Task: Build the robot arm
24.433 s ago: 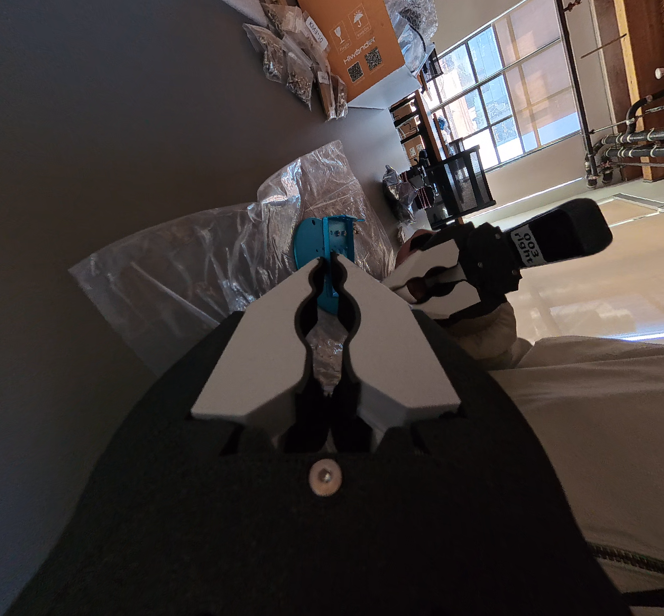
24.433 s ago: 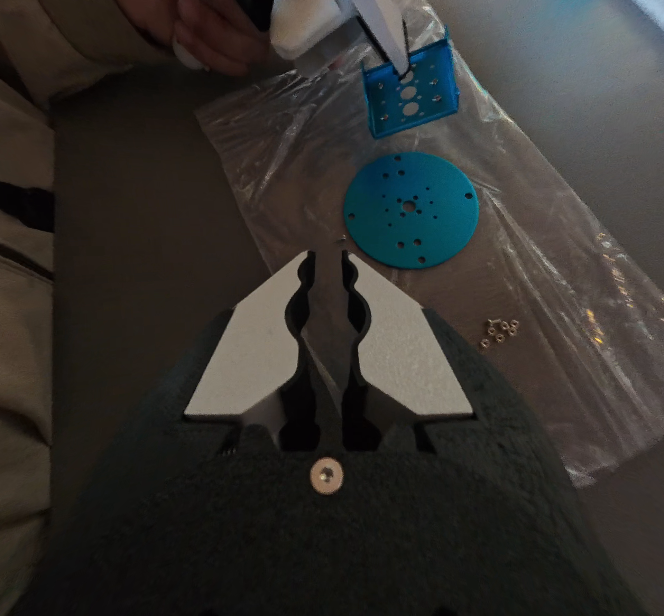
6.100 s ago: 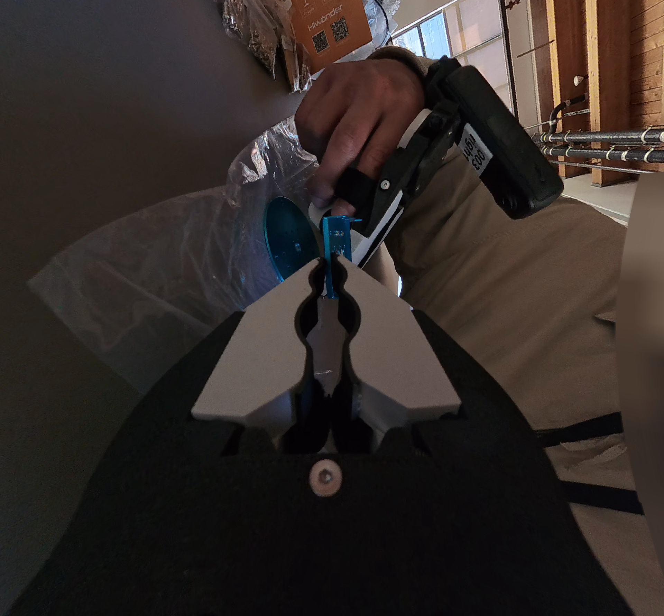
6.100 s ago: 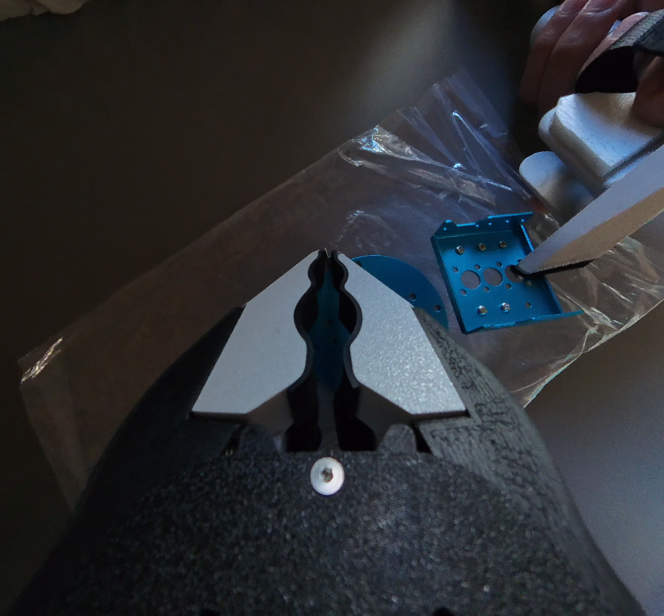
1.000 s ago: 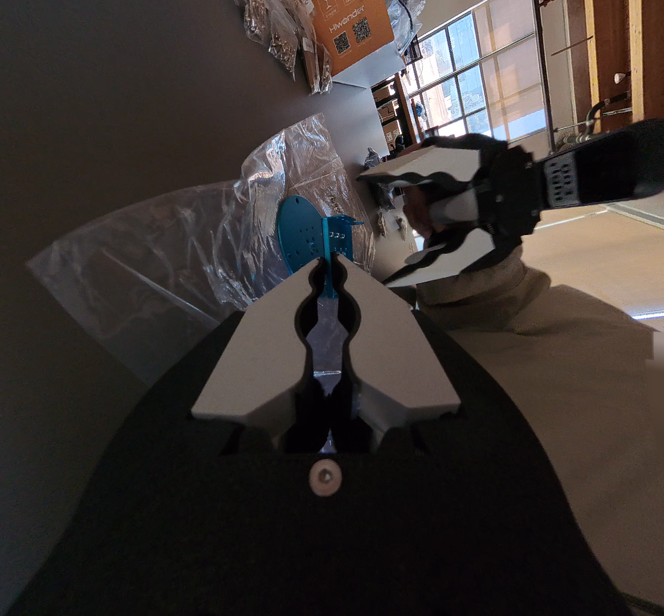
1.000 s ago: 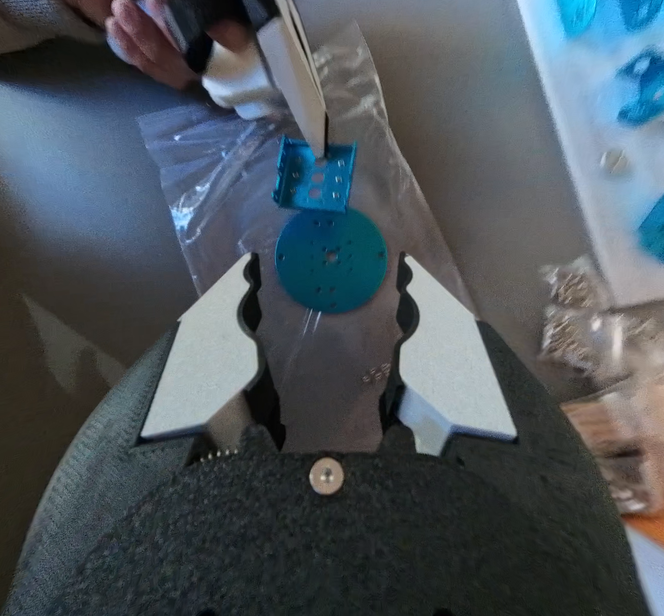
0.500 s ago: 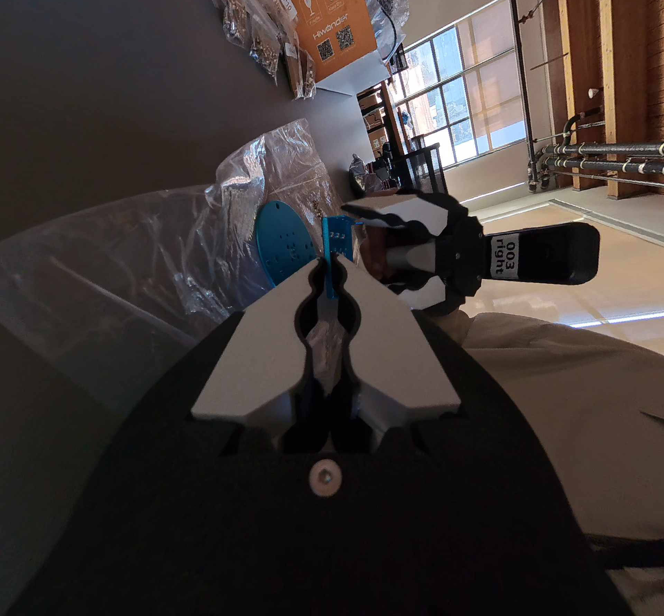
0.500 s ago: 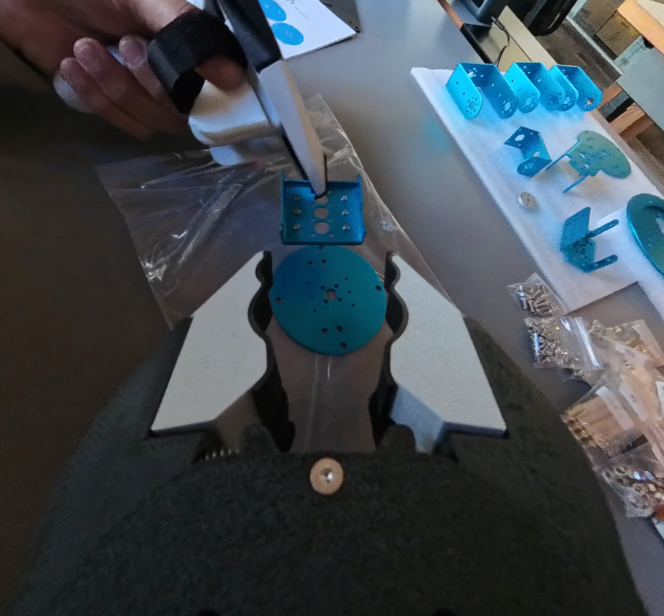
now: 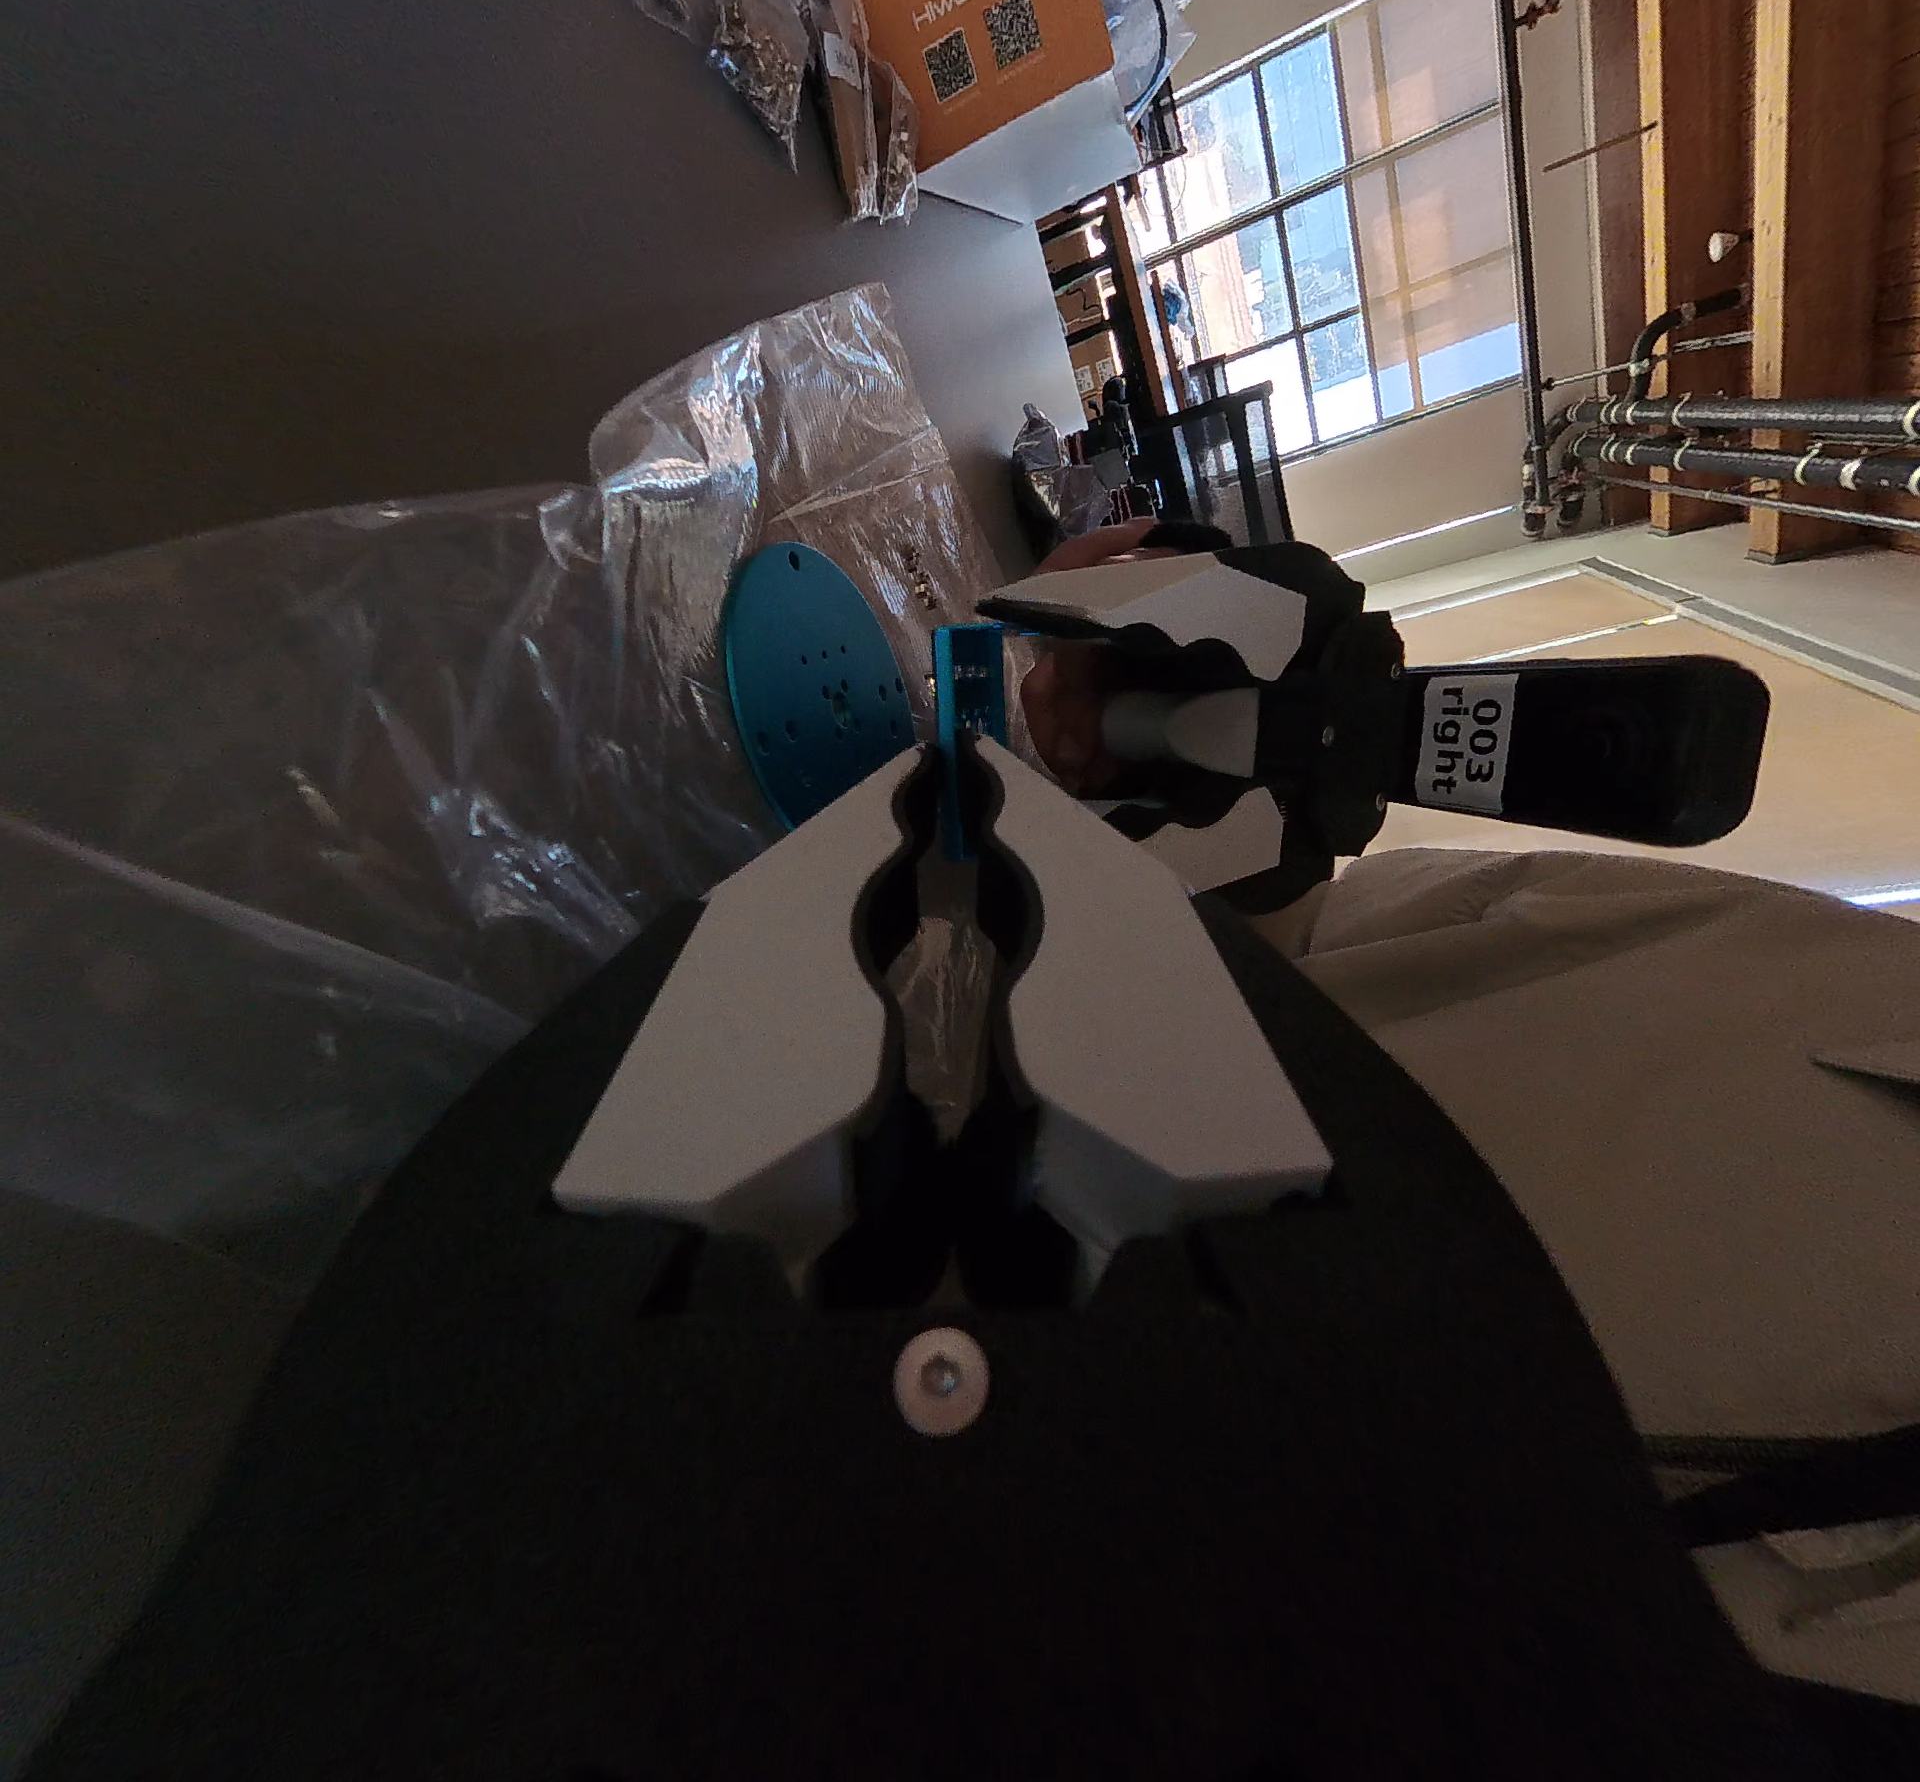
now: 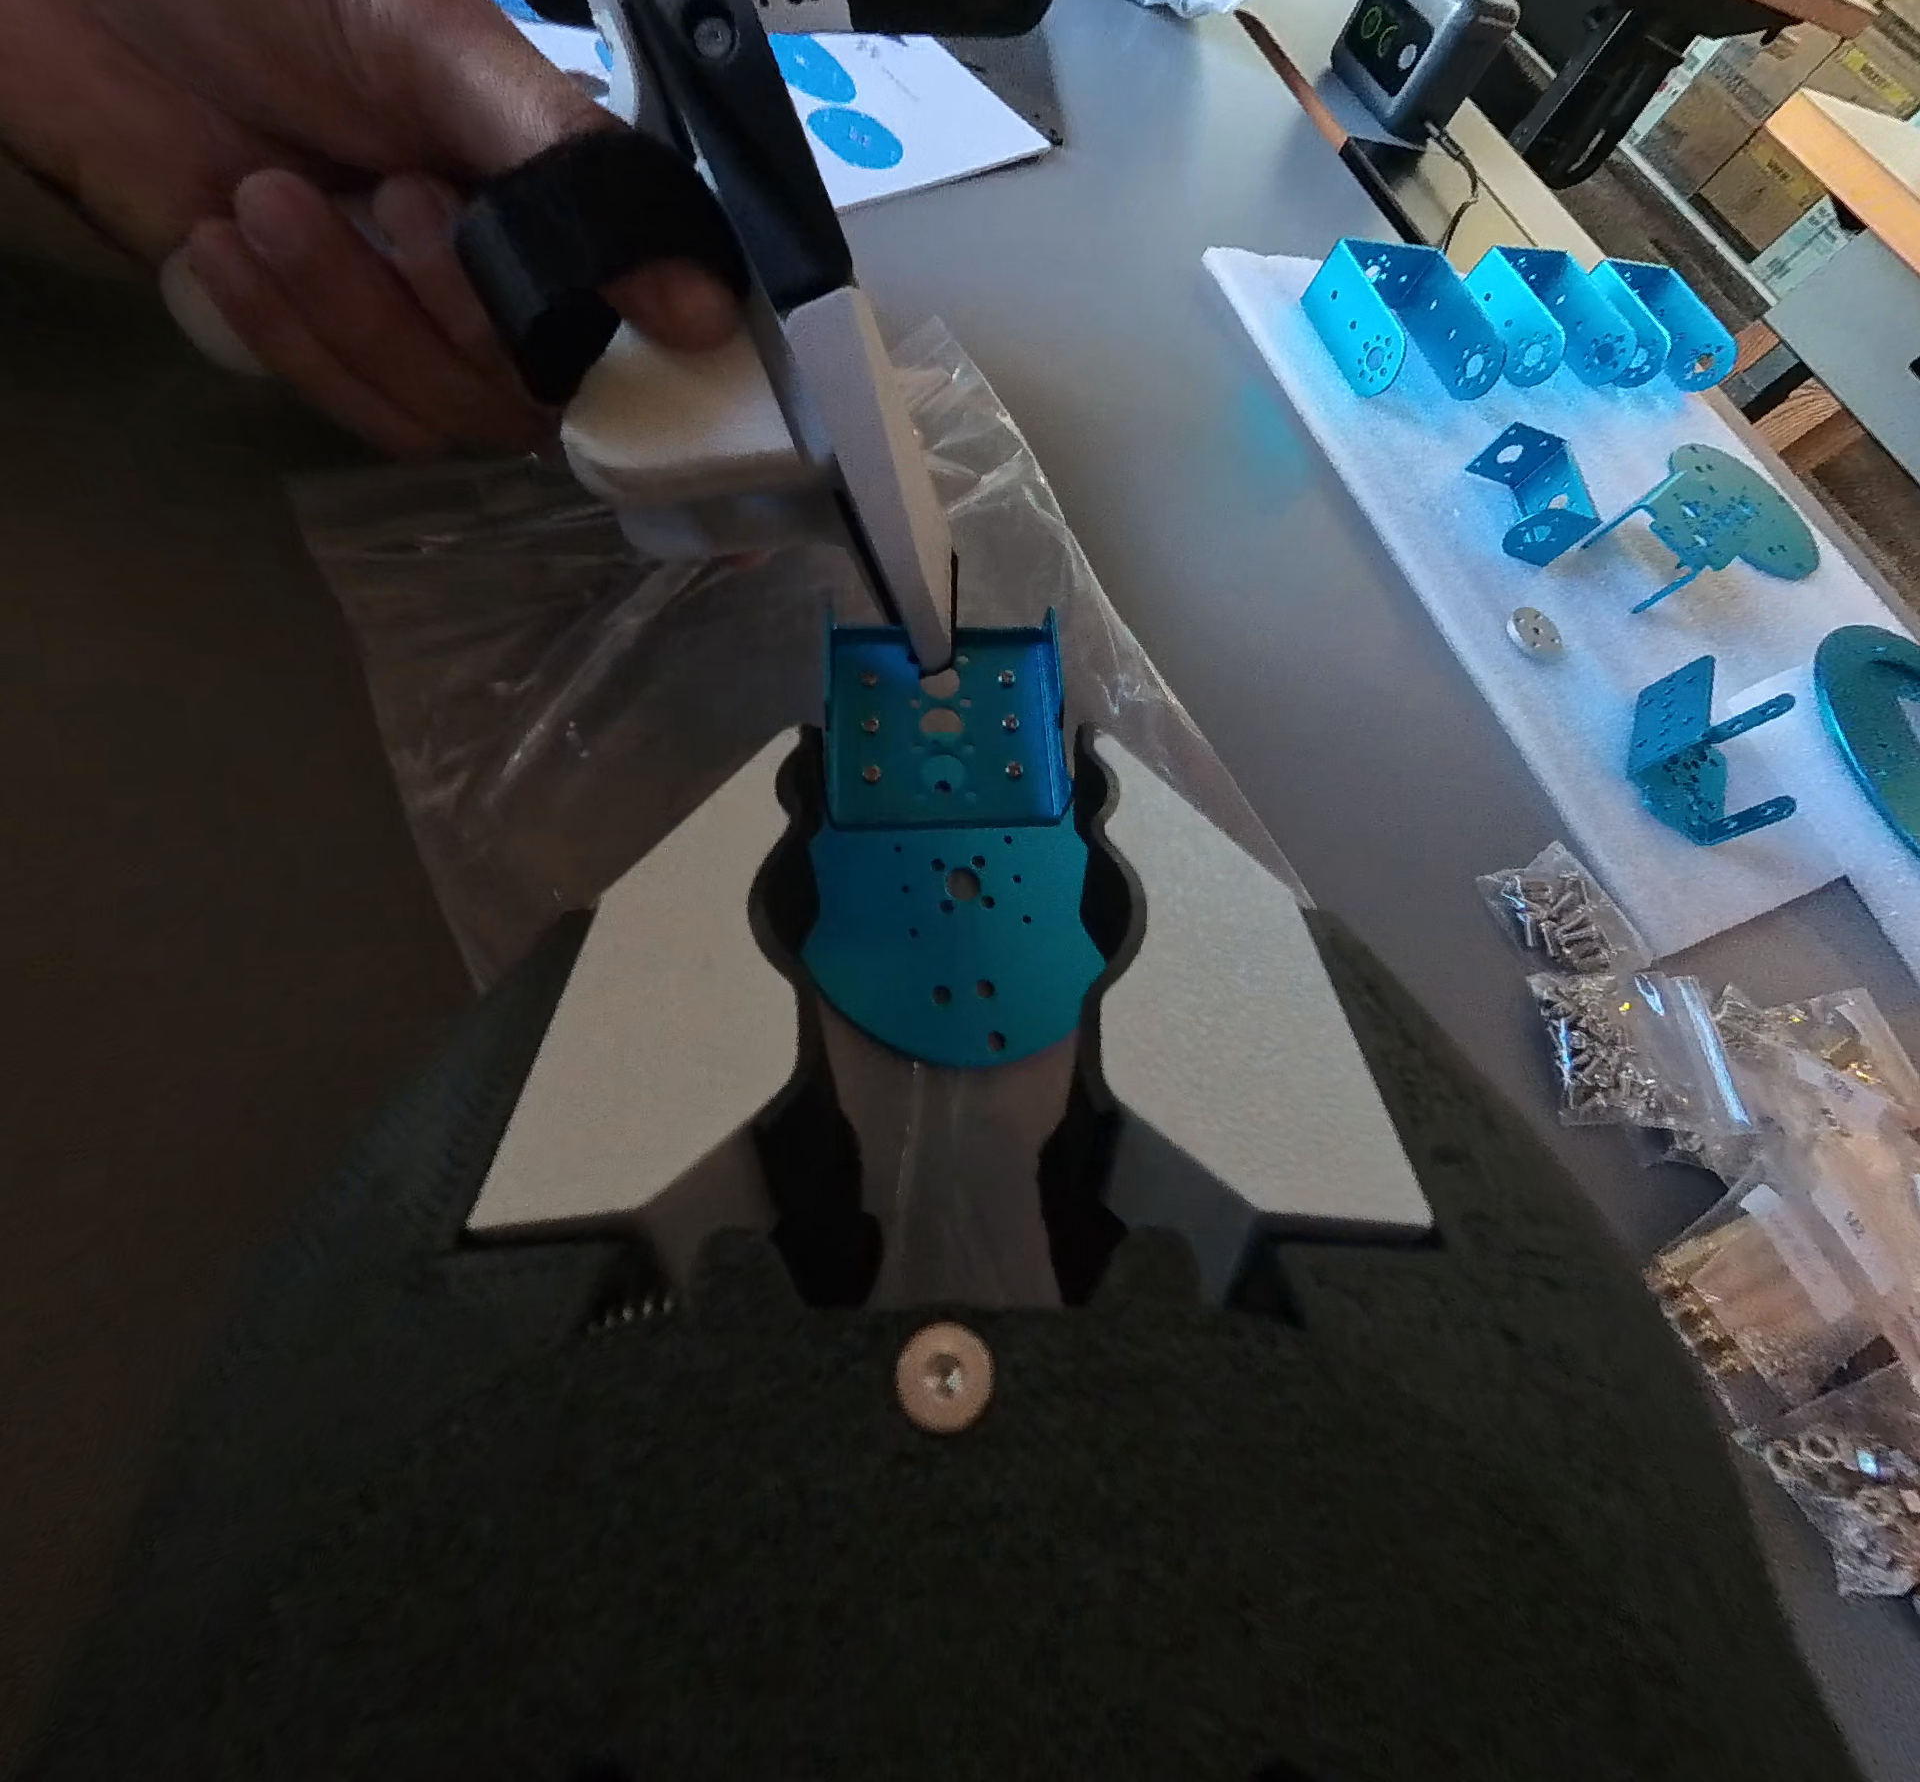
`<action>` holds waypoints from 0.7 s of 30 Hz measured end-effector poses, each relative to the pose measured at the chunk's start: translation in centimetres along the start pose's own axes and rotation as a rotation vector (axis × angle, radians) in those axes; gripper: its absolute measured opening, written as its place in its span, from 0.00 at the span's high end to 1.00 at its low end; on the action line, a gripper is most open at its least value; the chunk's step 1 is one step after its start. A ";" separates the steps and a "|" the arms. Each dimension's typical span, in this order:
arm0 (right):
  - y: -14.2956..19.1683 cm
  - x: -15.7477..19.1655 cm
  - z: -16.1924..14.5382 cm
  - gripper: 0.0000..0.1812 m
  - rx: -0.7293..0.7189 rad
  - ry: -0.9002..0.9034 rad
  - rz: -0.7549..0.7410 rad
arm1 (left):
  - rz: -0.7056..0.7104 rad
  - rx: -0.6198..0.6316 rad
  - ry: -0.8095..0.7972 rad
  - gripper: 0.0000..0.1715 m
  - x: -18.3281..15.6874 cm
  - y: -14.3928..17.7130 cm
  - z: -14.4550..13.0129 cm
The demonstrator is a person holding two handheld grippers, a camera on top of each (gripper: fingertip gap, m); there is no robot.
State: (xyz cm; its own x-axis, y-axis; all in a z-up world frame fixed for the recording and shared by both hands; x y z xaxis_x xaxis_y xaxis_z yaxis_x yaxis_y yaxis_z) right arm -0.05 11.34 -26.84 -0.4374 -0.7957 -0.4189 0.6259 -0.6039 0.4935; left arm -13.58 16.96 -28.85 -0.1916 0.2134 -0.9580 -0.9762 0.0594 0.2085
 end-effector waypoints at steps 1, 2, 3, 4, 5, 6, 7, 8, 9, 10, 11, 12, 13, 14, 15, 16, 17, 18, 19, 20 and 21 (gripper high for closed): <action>0.1 0.0 -0.1 0.74 0.000 0.001 0.006 | 0.004 0.003 -0.008 0.99 0.0 -0.1 0.0; 0.1 -0.1 -0.1 0.74 -0.006 -0.012 0.019 | 0.010 0.006 -0.018 0.99 -0.1 -0.1 -0.1; 0.2 -0.2 -0.1 0.74 -0.014 -0.032 0.037 | 0.014 0.010 -0.028 0.99 -0.1 -0.2 -0.1; 0.3 -0.4 -0.2 0.74 -0.016 -0.052 0.060 | 0.015 0.014 -0.034 0.99 -0.2 -0.3 -0.2; 0.3 -0.5 -0.4 0.74 -0.015 -0.075 0.085 | 0.014 0.018 -0.034 0.99 -0.2 -0.4 -0.2; 0.4 -0.7 -0.5 0.74 -0.019 -0.098 0.103 | 0.011 0.018 -0.030 0.99 -0.2 -0.4 -0.3; 0.5 -0.8 -0.6 0.74 -0.027 -0.116 0.117 | 0.012 0.021 -0.030 0.98 -0.2 -0.5 -0.3; 0.6 -0.8 -0.8 0.74 -0.029 -0.123 0.126 | 0.021 0.025 -0.037 0.98 -0.2 -0.6 -0.4; 0.7 -1.0 -0.9 0.74 -0.026 -0.122 0.122 | 0.033 0.022 -0.048 0.96 -0.2 -0.7 -0.3; 0.8 -1.1 -1.1 0.74 -0.026 -0.117 0.123 | 0.045 0.017 -0.060 0.94 -0.2 -0.6 -0.3; 0.9 -1.2 -1.3 0.74 -0.022 -0.116 0.121 | 0.055 0.013 -0.071 0.94 -0.1 -0.6 -0.2; 1.0 -1.4 -1.5 0.74 -0.020 -0.119 0.120 | 0.063 0.010 -0.081 0.93 -0.1 -0.6 -0.2; 1.1 -1.5 -1.6 0.74 -0.018 -0.125 0.123 | 0.065 0.008 -0.087 0.93 -0.2 -0.6 -0.2; 1.1 -1.6 -1.8 0.74 -0.011 -0.128 0.120 | 0.063 0.006 -0.089 0.92 -0.2 -0.5 -0.1; 1.2 -1.7 -2.0 0.74 -0.007 -0.128 0.113 | 0.062 0.006 -0.094 0.91 -0.3 -0.5 -0.1; 1.3 -1.8 -2.1 0.74 -0.003 -0.130 0.112 | 0.066 0.006 -0.108 0.90 -0.4 -0.5 -0.1; 1.4 -2.0 -2.3 0.74 0.006 -0.128 0.110 | 0.070 0.008 -0.134 0.88 -0.5 -0.4 -0.1; 1.5 -2.2 -2.5 0.74 0.013 -0.125 0.101 | 0.077 0.018 -0.167 0.87 -0.7 -0.4 -0.1; 1.7 -2.3 -2.7 0.74 0.020 -0.123 0.100 | 0.088 0.028 -0.205 0.87 -0.9 -0.3 -0.2; 1.9 -2.5 -2.8 0.74 0.028 -0.126 0.097 | 0.099 0.032 -0.244 0.87 -1.1 -0.2 -0.2; 2.1 -2.7 -3.0 0.74 0.030 -0.132 0.094 | 0.112 0.033 -0.282 0.86 -1.2 -0.2 -0.2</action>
State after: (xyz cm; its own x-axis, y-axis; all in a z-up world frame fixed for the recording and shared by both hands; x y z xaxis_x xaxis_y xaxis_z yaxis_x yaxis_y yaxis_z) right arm 4.39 12.38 -26.93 -0.4603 -0.8466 -0.2672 0.6494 -0.5263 0.5489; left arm -13.19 16.51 -27.73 -0.2572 0.4828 -0.8371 -0.9461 0.0507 0.3199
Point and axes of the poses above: each gripper's, where its closed fingertips meet, y back along the fingers, z out of its top, x = y × z across the jaws, the point moved 8 cm from there along y, back along the fingers, and after that the axes turned 10 degrees about y, right-handed, at the moved point
